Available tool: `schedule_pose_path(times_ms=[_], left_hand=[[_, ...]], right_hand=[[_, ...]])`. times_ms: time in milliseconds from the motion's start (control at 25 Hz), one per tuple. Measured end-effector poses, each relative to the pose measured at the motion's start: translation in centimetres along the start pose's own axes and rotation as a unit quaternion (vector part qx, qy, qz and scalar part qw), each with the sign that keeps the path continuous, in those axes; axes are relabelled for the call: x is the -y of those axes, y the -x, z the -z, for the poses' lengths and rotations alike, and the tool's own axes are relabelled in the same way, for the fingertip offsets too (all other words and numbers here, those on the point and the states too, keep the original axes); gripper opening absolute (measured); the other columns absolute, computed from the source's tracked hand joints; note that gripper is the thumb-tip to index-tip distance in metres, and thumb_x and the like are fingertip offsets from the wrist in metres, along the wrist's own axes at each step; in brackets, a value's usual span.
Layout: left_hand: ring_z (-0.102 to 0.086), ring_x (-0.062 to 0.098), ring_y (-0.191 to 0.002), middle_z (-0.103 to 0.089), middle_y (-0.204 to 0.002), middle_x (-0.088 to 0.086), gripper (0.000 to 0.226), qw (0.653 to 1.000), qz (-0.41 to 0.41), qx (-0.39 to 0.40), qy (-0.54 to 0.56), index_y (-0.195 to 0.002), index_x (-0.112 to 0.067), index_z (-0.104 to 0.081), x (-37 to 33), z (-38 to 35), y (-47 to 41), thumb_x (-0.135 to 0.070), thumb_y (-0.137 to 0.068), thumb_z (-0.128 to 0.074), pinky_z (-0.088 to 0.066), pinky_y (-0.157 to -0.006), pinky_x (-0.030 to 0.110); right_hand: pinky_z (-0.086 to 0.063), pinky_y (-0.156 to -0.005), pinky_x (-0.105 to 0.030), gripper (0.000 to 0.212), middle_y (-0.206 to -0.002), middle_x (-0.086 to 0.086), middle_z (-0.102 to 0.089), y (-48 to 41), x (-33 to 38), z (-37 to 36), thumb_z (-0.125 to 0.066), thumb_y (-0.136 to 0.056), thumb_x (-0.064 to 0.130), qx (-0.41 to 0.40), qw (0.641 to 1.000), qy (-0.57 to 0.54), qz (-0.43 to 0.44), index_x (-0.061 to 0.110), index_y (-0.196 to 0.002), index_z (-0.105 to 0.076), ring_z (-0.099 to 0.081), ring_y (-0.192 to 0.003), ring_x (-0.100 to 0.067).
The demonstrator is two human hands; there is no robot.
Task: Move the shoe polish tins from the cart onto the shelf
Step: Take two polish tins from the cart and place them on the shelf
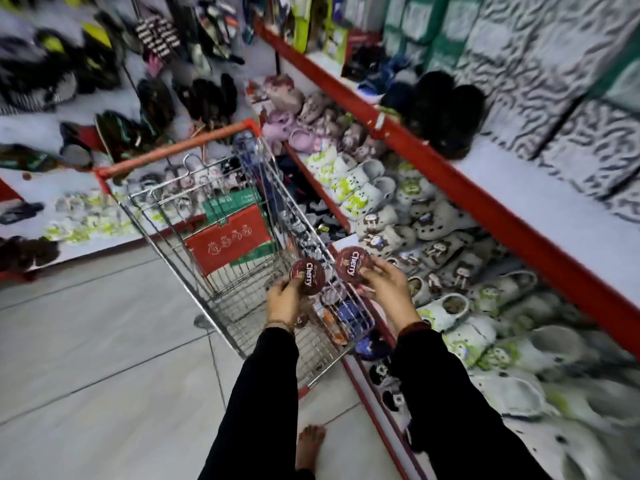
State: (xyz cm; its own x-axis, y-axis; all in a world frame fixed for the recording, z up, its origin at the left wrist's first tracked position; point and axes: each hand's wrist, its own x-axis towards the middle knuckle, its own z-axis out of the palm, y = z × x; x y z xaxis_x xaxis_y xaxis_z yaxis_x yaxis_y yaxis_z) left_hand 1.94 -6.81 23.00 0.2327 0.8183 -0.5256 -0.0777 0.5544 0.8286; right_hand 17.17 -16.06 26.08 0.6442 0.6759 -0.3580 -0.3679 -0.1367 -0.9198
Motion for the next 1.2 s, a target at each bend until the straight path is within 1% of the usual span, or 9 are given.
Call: schedule_pose_path(times_ms=[80, 160, 240, 400, 600, 760, 880, 1000, 1200], left_hand=[[-0.066, 0.033, -0.086, -0.065, -0.098, 0.021, 0.018, 0.998, -0.020, 0.044, 0.030, -0.078, -0.013, -0.055, -2.4, -2.3, 2.4, -0.009, -0.096, -0.056, -0.062, -0.054, 0.033], [-0.064, 0.023, -0.069, -0.064, -0.085, 0.014, 0.020, 0.995, -0.044, 0.090, 0.027, -0.076, -0.013, -0.054, -4.4, -5.1, 5.0, -0.008, -0.096, -0.055, -0.060, -0.045, 0.028], [-0.063, 0.014, -0.057, -0.062, -0.078, 0.012, 0.021, 0.989, -0.063, 0.134, 0.018, -0.075, -0.013, -0.054, -6.0, -7.9, 7.4, -0.007, -0.095, -0.056, -0.060, -0.048, 0.029], [-0.064, 0.021, -0.061, -0.066, -0.075, 0.010, 0.012, 0.969, -0.056, 0.240, 0.013, -0.082, -0.011, -0.057, -8.2, -14.4, 12.1, -0.007, -0.094, -0.057, -0.061, -0.051, 0.034], [-0.070, 0.014, -0.050, -0.073, -0.075, 0.008, 0.007, 0.924, -0.025, 0.381, -0.016, -0.101, -0.010, -0.058, -8.1, -23.2, 17.8, -0.010, -0.094, -0.058, -0.063, -0.052, 0.035], [-0.072, 0.012, -0.052, -0.073, -0.068, 0.003, 0.002, 0.875, -0.023, 0.474, -0.094, -0.093, -0.010, -0.061, -6.2, -29.5, 22.3, -0.009, -0.094, -0.059, -0.063, -0.054, 0.036], [-0.071, 0.017, -0.060, -0.068, -0.080, 0.010, 0.012, 0.842, -0.026, 0.516, -0.155, -0.083, -0.010, -0.061, -3.9, -33.4, 25.6, -0.009, -0.094, -0.059, -0.062, -0.049, 0.031], [-0.069, 0.028, -0.080, -0.067, -0.102, 0.016, 0.007, 0.813, -0.048, 0.529, -0.240, -0.096, -0.006, -0.063, -0.3, -36.2, 27.8, -0.012, -0.094, -0.060, -0.061, -0.048, 0.027], [-0.067, 0.025, -0.072, -0.064, -0.119, 0.015, 0.033, 0.781, -0.083, 0.518, -0.338, -0.121, -0.005, -0.061, 4.4, -38.9, 29.5, -0.017, -0.091, -0.066, -0.063, -0.051, 0.035]], right_hand=[[-0.059, -0.059, -0.021, 0.040, -0.124, -0.013, -0.064, 2.2, 3.3, 1.9, -0.057, -0.093, -0.002, -0.014, 0.999, -0.008, 0.037, 0.001, -0.133, -0.055, -0.067, -0.087, -0.025], [-0.059, -0.059, -0.021, 0.042, -0.125, -0.017, -0.065, 4.2, 6.6, 4.4, -0.058, -0.092, -0.002, -0.029, 0.996, -0.014, 0.079, -0.001, -0.134, -0.056, -0.068, -0.091, -0.028], [-0.060, -0.055, -0.021, 0.041, -0.116, -0.017, -0.069, 6.2, 9.7, 7.2, -0.059, -0.091, -0.004, -0.044, 0.992, -0.036, 0.112, -0.003, -0.132, -0.057, -0.072, -0.084, -0.022], [-0.058, -0.053, -0.019, 0.032, -0.108, -0.013, -0.070, 10.4, 15.1, 13.6, -0.060, -0.091, -0.003, -0.088, 0.979, -0.056, 0.174, 0.005, -0.122, -0.062, -0.072, -0.064, -0.008], [-0.057, -0.056, -0.017, 0.029, -0.106, -0.007, -0.069, 15.5, 18.1, 21.7, -0.058, -0.093, 0.001, -0.189, 0.954, -0.049, 0.229, 0.012, -0.119, -0.063, -0.070, -0.070, -0.010], [-0.058, -0.058, -0.017, 0.029, -0.100, -0.002, -0.071, 19.3, 18.4, 27.4, -0.059, -0.093, 0.002, -0.293, 0.925, -0.038, 0.240, 0.014, -0.119, -0.063, -0.071, -0.068, -0.007], [-0.058, -0.057, -0.017, 0.030, -0.111, -0.011, -0.070, 21.8, 17.7, 31.5, -0.061, -0.092, 0.003, -0.383, 0.897, -0.028, 0.217, 0.009, -0.121, -0.063, -0.071, -0.078, -0.019], [-0.058, -0.055, -0.018, 0.029, -0.114, -0.018, -0.069, 23.4, 16.1, 34.7, -0.064, -0.090, 0.003, -0.456, 0.872, -0.017, 0.177, 0.001, -0.119, -0.064, -0.069, -0.085, -0.027], [-0.052, -0.040, -0.016, 0.038, -0.110, -0.026, -0.067, 24.6, 14.4, 37.7, -0.068, -0.087, 0.003, -0.531, 0.840, 0.026, 0.107, -0.008, -0.122, -0.059, -0.062, -0.064, -0.018]])
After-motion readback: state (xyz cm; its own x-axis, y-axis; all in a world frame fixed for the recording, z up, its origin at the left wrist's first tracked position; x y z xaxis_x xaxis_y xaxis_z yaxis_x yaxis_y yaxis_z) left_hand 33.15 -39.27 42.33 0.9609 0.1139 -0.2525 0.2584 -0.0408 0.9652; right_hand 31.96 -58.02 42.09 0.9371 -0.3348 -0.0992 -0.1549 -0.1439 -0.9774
